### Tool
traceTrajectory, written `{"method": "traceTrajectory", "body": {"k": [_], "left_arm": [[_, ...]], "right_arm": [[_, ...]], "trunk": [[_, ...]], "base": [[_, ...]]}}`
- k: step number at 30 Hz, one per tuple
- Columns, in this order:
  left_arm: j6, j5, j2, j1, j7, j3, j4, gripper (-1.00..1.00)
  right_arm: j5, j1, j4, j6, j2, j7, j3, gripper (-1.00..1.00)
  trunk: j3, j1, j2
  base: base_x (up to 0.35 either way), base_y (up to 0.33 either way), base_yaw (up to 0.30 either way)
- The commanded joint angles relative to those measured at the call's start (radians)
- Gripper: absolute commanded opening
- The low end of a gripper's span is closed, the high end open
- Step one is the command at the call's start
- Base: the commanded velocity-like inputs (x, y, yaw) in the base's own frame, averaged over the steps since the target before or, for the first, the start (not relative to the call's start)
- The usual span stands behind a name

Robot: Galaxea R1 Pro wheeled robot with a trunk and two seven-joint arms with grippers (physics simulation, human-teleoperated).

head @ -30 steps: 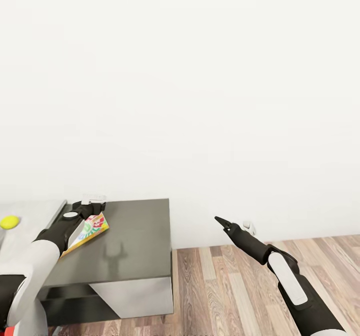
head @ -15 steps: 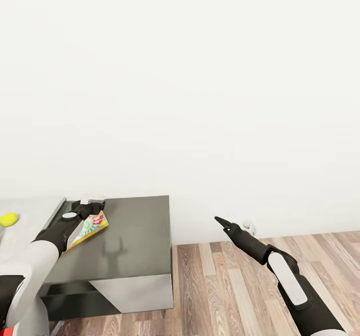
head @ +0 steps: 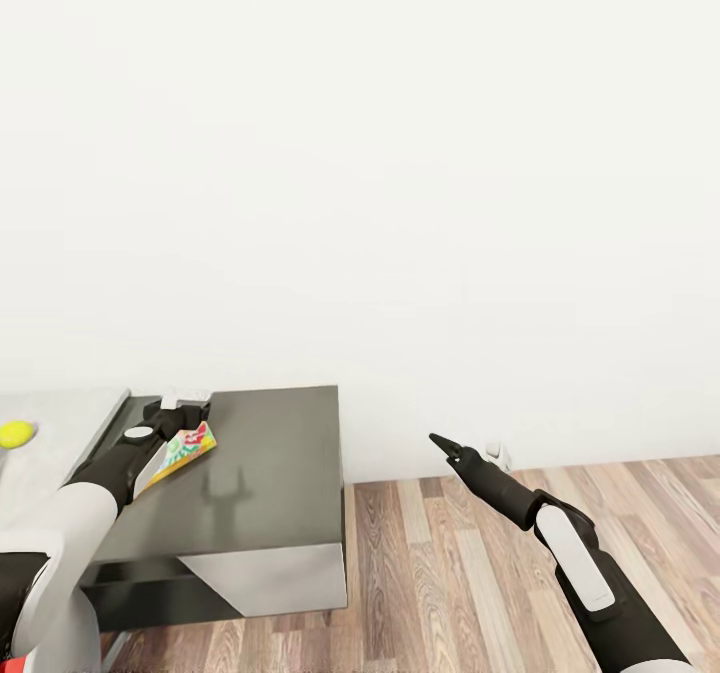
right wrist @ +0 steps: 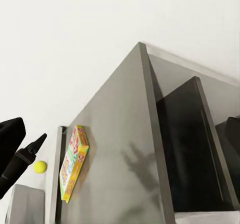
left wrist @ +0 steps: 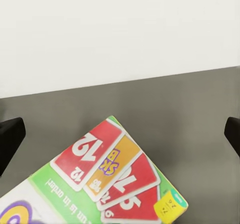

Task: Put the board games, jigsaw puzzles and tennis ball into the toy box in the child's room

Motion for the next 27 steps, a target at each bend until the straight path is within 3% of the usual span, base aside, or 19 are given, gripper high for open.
{"method": "traceTrajectory", "body": {"k": [1, 27], "left_arm": [[-0.002, 0.001, 0.001, -0.001, 0.001, -0.008, 0.000, 1.00], [-0.002, 0.003, 0.001, -0.001, 0.001, -0.005, 0.000, 1.00]], "right_arm": [[-0.004, -0.001, 0.000, 0.003, -0.001, 0.000, 0.001, 1.00], [-0.004, -0.001, 0.000, 0.003, 0.001, -0.001, 0.001, 1.00]], "trunk": [[-0.004, 0.001, -0.002], [-0.046, 0.001, -0.002]], "base": [[0.000, 0.000, 0.000], [0.000, 0.000, 0.000]]}}
